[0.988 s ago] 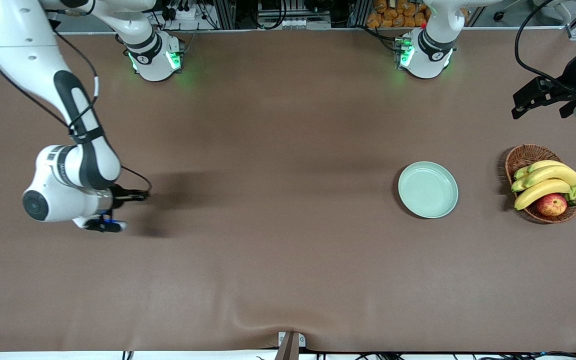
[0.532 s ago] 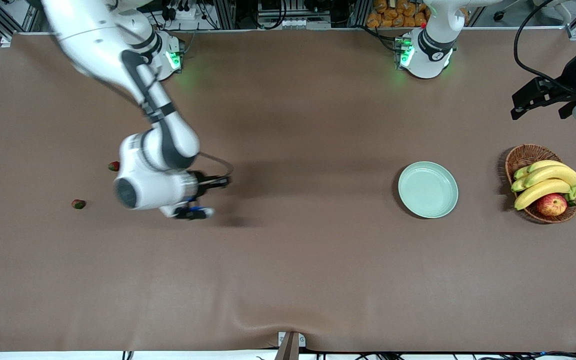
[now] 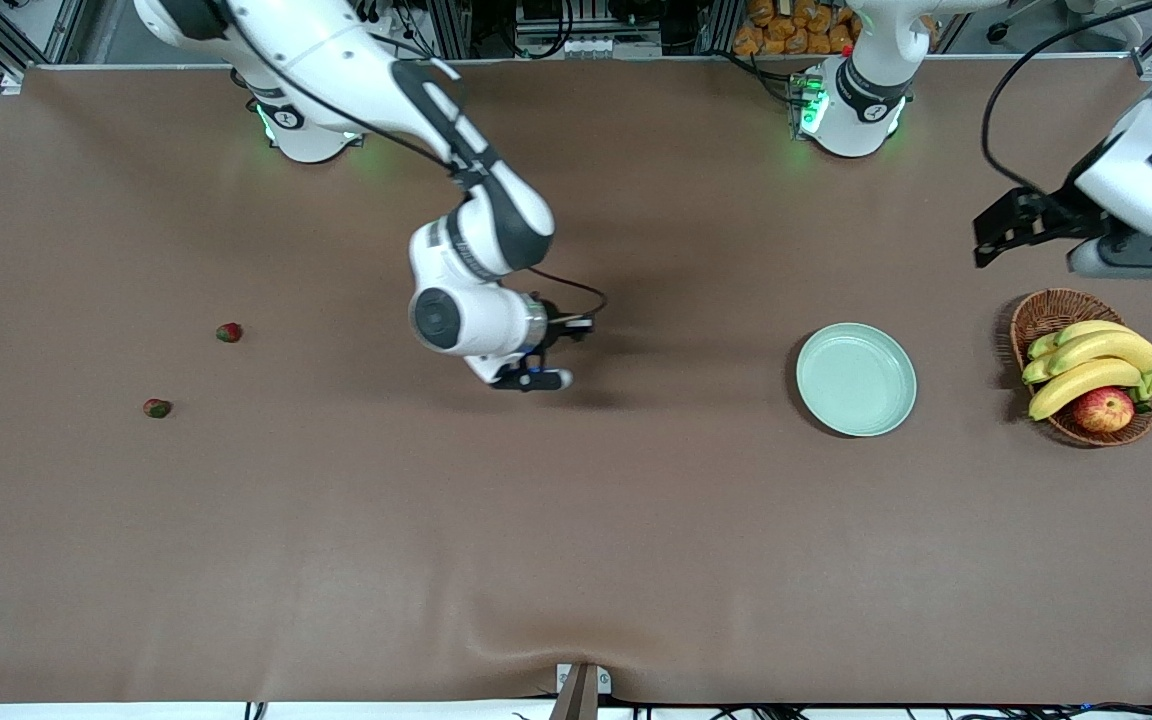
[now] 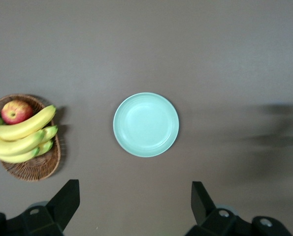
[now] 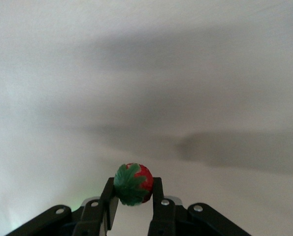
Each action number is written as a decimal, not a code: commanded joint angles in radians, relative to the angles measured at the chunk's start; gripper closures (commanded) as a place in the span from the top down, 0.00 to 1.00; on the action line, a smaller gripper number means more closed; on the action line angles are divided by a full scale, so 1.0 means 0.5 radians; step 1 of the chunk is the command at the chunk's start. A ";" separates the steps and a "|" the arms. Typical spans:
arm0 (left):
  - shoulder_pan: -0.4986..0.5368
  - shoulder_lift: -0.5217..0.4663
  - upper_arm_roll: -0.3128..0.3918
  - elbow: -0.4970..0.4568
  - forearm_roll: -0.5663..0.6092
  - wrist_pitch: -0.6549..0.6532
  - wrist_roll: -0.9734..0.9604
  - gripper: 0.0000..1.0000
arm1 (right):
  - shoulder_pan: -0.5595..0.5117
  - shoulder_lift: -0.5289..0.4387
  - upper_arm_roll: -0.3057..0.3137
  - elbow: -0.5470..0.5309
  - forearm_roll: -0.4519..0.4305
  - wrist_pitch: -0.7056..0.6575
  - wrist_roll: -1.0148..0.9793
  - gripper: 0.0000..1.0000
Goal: Collect all strawberries into plate
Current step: 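Carry the strawberry mid-table with the right gripper while the left gripper approaches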
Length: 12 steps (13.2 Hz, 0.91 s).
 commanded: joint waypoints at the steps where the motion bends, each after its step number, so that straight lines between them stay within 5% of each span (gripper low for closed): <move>1: -0.002 0.088 -0.094 0.001 -0.037 0.095 -0.037 1.00 | 0.140 0.191 -0.028 0.160 0.058 0.156 0.046 0.01; 3: -0.002 0.165 -0.177 -0.020 -0.031 0.193 -0.074 1.00 | 0.153 0.228 -0.028 0.176 0.058 0.165 0.131 0.24; 4: -0.002 0.192 -0.202 -0.063 -0.028 0.270 -0.104 1.00 | 0.153 0.229 -0.028 0.176 0.055 0.165 0.217 0.56; 5: -0.002 0.211 -0.232 -0.121 -0.022 0.365 -0.153 1.00 | 0.149 0.229 -0.028 0.176 0.055 0.165 0.251 0.75; 7: -0.008 0.318 -0.282 -0.134 -0.016 0.448 -0.267 1.00 | 0.110 0.198 -0.028 0.179 0.061 0.144 0.264 0.94; 10: -0.109 0.468 -0.328 -0.131 0.000 0.644 -0.386 1.00 | -0.065 0.061 -0.041 0.179 0.021 -0.134 0.273 1.00; 12: -0.219 0.560 -0.328 -0.128 0.009 0.743 -0.573 1.00 | -0.279 -0.050 -0.056 0.173 -0.155 -0.368 0.267 1.00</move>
